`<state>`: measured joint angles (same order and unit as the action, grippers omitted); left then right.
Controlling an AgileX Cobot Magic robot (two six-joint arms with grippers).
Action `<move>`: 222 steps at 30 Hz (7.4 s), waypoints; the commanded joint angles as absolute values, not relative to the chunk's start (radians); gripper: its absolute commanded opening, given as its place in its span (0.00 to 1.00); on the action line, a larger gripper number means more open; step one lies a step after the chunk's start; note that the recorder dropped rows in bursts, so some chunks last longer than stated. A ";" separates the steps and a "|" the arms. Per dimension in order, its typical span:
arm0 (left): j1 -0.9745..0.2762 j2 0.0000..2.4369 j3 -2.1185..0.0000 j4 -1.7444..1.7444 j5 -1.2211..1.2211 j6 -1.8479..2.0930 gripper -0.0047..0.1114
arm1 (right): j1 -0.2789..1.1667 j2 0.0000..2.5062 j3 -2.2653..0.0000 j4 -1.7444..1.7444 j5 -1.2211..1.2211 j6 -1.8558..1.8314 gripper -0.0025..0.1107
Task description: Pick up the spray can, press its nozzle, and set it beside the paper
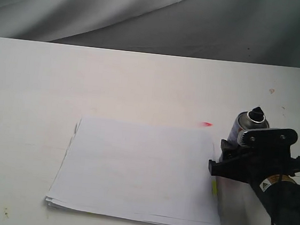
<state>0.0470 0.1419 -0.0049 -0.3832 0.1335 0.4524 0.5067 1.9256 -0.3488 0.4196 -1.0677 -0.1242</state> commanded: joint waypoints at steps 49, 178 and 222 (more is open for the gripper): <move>0.041 0.136 0.000 -0.383 0.135 0.448 0.04 | 0.784 1.283 -0.827 -1.340 0.662 1.027 0.02; 0.296 1.665 -0.759 -1.518 1.221 1.944 0.04 | 1.148 1.961 -0.827 -1.645 1.221 1.305 0.02; 0.054 1.790 -0.959 -1.377 1.069 1.569 0.04 | 1.148 1.961 -0.827 -1.678 1.221 1.229 0.02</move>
